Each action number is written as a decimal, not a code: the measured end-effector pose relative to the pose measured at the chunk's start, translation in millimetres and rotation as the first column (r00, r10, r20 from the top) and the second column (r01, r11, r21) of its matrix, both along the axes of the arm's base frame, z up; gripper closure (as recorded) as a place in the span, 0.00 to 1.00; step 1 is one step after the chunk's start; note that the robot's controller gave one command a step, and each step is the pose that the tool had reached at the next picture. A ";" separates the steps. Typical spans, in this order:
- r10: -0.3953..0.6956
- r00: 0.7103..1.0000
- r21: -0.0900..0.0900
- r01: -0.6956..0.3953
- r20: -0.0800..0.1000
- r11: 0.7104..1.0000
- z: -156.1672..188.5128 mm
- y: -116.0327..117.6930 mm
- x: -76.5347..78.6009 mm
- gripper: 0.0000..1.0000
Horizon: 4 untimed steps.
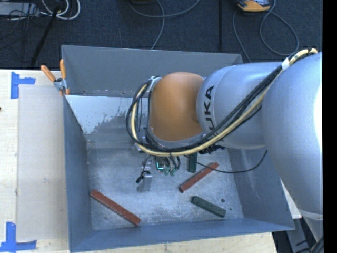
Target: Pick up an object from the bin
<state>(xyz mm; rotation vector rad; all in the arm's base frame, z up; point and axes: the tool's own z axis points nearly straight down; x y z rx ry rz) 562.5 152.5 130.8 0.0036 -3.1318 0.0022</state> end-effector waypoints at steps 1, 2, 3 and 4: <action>-0.042 0.999 0.002 0.042 0.015 0.999 -62.8 -49.7 25.7 0.00; -0.120 0.993 -0.003 0.120 0.011 0.993 -42.0 -157.7 24.5 0.00; -0.092 0.996 0.001 0.092 0.019 0.996 23.5 -191.7 51.5 0.00; -0.242 0.970 0.003 0.242 0.008 0.970 -62.4 -123.9 27.8 0.00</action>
Offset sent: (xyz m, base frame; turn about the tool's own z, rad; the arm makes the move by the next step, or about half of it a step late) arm 0.0238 -0.0476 -0.0608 0.0387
